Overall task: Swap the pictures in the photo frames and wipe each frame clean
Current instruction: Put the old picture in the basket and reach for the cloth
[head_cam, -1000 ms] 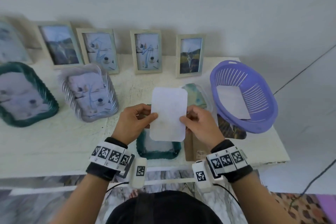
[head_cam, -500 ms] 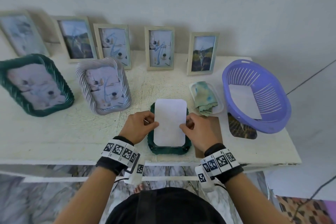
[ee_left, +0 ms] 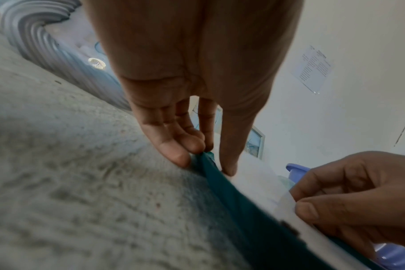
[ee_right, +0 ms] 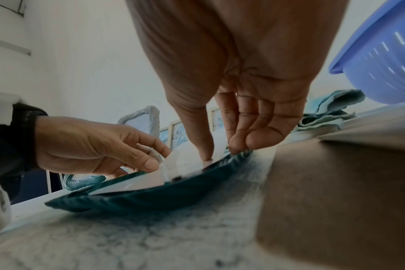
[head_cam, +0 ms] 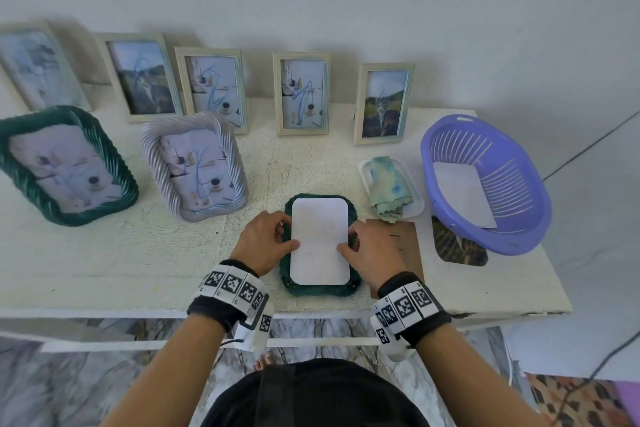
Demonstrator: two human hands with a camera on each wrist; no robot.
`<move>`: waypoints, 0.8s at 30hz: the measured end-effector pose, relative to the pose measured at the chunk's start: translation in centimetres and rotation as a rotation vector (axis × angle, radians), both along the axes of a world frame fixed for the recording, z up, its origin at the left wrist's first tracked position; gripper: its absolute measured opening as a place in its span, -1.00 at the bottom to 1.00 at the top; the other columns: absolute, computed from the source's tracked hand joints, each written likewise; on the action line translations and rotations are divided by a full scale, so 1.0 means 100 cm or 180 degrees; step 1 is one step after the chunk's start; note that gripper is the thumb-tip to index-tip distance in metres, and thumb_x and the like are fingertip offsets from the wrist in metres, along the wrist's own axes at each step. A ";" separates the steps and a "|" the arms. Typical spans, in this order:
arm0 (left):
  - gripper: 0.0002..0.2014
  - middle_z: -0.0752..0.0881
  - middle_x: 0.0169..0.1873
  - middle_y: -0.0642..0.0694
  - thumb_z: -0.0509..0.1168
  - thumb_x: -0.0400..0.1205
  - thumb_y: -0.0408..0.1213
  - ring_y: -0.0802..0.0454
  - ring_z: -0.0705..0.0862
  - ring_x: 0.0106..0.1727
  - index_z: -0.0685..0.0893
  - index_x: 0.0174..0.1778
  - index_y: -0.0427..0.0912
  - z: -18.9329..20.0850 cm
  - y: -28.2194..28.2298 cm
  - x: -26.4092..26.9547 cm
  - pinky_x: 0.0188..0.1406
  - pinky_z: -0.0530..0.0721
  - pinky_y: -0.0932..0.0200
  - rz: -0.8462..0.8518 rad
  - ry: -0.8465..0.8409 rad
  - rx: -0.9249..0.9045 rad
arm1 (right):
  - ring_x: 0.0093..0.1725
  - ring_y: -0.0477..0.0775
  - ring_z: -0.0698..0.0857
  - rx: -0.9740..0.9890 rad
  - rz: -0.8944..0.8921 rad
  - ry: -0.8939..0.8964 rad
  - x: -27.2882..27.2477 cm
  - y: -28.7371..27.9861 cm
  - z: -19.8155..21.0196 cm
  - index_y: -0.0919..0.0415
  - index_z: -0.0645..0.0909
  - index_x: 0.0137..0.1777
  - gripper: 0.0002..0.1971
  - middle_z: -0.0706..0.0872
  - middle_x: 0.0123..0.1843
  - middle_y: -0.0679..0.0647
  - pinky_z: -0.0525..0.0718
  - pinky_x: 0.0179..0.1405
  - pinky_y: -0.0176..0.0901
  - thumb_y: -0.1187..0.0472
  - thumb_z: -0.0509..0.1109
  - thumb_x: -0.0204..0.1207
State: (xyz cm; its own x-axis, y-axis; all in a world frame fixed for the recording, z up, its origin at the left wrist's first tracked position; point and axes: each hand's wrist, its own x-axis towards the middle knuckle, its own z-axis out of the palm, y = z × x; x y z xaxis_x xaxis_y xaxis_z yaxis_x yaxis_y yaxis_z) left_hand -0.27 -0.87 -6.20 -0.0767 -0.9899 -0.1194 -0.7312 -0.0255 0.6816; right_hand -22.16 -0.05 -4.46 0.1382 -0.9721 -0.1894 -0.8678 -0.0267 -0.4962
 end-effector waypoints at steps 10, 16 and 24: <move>-0.58 0.57 -0.11 -0.07 0.52 0.50 -0.19 0.05 0.60 -0.17 0.64 0.26 -0.11 -0.002 -0.001 -0.001 -0.01 0.64 0.11 0.0047 0.0052 0.0115 | 0.06 0.16 0.60 0.0097 0.0108 -0.0020 0.002 0.000 -0.001 0.24 0.48 0.40 -0.60 0.62 0.06 0.20 0.58 0.00 -0.05 0.09 0.30 0.62; -0.58 0.57 -0.09 -0.08 0.51 0.52 -0.16 0.04 0.62 -0.16 0.63 0.28 -0.10 -0.002 0.000 -0.001 -0.01 0.63 0.12 0.0024 0.0081 0.0106 | 0.07 0.15 0.59 0.0109 0.0122 -0.0016 0.002 0.000 0.000 0.25 0.49 0.39 -0.61 0.64 0.06 0.20 0.57 0.02 -0.06 0.10 0.29 0.63; -0.55 0.56 -0.07 -0.09 0.49 0.53 -0.10 0.03 0.62 -0.14 0.62 0.32 -0.06 -0.002 0.000 0.000 0.04 0.65 0.06 -0.0021 0.0124 0.0128 | 0.00 0.15 0.59 0.0052 0.0105 -0.0006 0.002 0.000 0.000 0.31 0.54 0.29 -0.67 0.63 -0.02 0.21 0.58 0.02 0.01 0.12 0.29 0.63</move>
State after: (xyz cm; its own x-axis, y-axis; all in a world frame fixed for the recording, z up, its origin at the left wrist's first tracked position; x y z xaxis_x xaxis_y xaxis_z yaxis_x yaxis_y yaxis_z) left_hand -0.24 -0.85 -6.39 -0.0887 -0.9838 -0.1560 -0.7043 -0.0488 0.7082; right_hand -22.00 -0.07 -4.48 0.1704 -0.9639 -0.2048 -0.8657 -0.0472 -0.4984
